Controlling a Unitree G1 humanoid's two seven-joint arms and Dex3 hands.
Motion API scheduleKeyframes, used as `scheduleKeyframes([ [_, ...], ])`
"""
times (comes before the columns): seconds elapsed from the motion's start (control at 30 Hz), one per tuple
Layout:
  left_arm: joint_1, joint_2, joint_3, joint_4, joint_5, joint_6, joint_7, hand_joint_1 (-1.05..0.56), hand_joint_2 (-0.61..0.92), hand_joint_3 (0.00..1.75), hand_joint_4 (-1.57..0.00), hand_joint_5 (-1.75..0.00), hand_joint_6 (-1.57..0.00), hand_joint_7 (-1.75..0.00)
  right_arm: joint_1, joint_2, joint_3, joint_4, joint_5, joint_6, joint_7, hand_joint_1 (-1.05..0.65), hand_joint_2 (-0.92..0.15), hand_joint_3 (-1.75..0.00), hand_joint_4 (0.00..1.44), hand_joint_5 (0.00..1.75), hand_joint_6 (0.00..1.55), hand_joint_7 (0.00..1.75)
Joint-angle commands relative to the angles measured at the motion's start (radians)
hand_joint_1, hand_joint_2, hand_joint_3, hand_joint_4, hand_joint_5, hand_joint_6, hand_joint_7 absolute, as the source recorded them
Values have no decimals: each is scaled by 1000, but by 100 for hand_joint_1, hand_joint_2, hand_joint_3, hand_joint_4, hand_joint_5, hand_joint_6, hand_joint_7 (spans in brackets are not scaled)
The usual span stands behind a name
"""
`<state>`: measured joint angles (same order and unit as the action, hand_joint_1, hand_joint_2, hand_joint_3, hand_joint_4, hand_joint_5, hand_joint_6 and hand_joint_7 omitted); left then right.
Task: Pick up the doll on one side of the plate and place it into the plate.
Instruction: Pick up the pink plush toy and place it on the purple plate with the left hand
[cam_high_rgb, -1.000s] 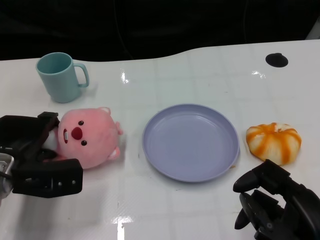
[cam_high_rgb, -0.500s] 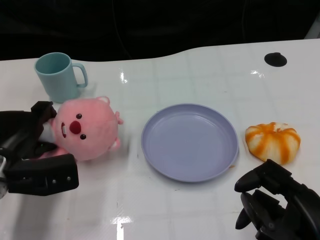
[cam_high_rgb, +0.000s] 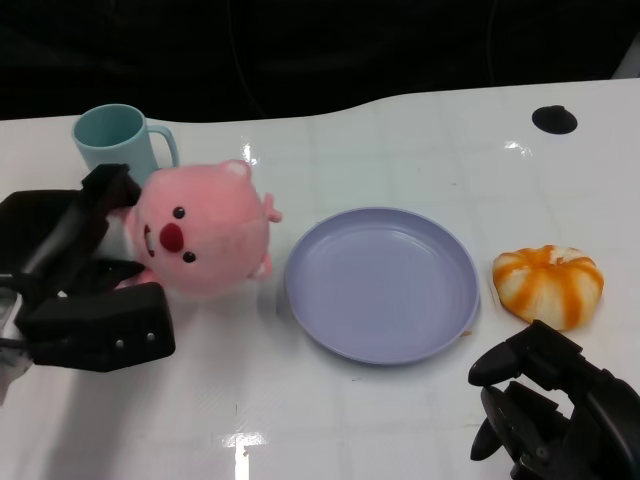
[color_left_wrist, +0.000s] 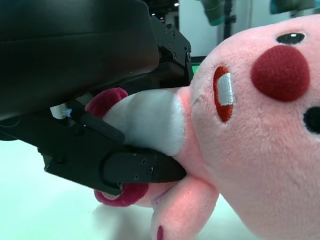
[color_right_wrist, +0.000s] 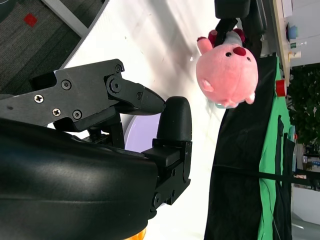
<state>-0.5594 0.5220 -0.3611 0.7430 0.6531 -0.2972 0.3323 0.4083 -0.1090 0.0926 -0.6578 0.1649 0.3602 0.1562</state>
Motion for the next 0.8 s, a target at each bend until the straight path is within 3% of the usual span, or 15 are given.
scheduleKeyframes([
  [0.03,5,-5,24,-71,-19,30,-51,-17,52,97,-86,-175,-65,-175,7,-4,-4,-3,2,-6,-2,-30,-92,-60,48,175,36,167],
  [0.2,-8,-56,27,-165,-33,80,-144,-22,63,74,-85,-175,-63,-175,7,-6,-4,-7,-1,-5,-3,-30,-92,-60,48,174,36,168],
  [0.33,-14,-107,26,-207,-45,86,-174,-18,63,71,-88,-175,-64,-175,6,-6,-2,-9,-2,-6,-3,-31,-92,-60,48,175,36,167],
  [0.6,-57,-225,-9,-217,-33,95,-215,-13,46,108,-91,-175,-71,-175,10,-9,14,-12,-21,-19,-6,-32,-92,-60,49,174,37,167],
  [0.8,-100,-290,-47,-178,-19,111,-233,-15,41,112,-92,-175,-70,-174,16,-6,24,-23,-28,-17,-8,-32,-92,-59,50,174,39,167],
])
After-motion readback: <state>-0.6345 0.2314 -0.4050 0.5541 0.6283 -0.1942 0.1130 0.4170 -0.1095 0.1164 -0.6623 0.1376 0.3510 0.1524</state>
